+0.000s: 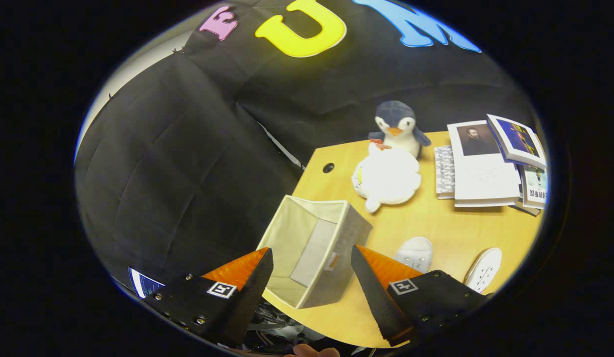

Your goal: Open the storage box then place both shoes into the box .Put the left shoe in first, then the right shoe, with the right side of both shoes facing outward in a uniform manner.

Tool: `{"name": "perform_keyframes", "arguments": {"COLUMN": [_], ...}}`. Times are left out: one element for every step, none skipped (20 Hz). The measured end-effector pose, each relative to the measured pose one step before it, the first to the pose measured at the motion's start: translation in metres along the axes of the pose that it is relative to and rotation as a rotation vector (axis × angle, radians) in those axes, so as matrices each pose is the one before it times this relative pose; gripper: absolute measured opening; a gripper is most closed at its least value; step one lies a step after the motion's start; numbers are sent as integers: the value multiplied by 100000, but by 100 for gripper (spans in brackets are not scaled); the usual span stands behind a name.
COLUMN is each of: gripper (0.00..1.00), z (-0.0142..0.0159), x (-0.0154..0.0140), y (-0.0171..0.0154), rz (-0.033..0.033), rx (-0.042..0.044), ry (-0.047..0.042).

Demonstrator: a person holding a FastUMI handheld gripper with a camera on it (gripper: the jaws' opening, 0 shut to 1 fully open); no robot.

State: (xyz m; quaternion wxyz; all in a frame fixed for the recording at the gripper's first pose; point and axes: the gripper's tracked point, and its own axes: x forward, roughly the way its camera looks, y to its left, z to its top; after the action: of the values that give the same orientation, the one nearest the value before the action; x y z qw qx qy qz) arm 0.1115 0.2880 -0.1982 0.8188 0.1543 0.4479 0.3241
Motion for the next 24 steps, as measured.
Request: {"name": "perform_keyframes", "arguments": {"gripper": [96,96,96,96,96,96,96,97,97,96,96,96,96,96,96,96,96,96,97,97,96,96,95,95], "z": [-805,-798,-938,-590,-520,-481,-554,-519,-488,-589,-519,-758,-916,-859,-622,-576,-346,-370,-265,-203,-165,-305,-299,-270], "x": [-14,-514,-686,-199,228,51,167,122,195,212,336,406,526,577,550,655,649,610,578,600,614,708,600,670], "y": [-1337,-1343,-1319,-952,-721,-803,-763,-560,-655,-749,-673,-758,-852,-592,-674,-684,-667,-410,-336,-478,-391,-293,-385,-281], "rz": [-2037,-2327,-1874,-1349,-983,-1106,-884,-837,-987,-1346,-775,-1972,-1561,-809,-1185,-1413,-1487,-1036,-727,-1431,-1360,-1109,-1917,-1693], "rx": [639,541,366,583,719,1045,927,806,143,-233,-371,-6,70,366,205,28,-273,-485,-513,-491,-877,-1331,-1472,-1625], "ry": [1608,1966,1714,1135,1018,789,948,1188,1054,1259,1662,2602,2990,3035,3198,2676,2277,2345,2057,1936,2212,2304,2784,2320]}}
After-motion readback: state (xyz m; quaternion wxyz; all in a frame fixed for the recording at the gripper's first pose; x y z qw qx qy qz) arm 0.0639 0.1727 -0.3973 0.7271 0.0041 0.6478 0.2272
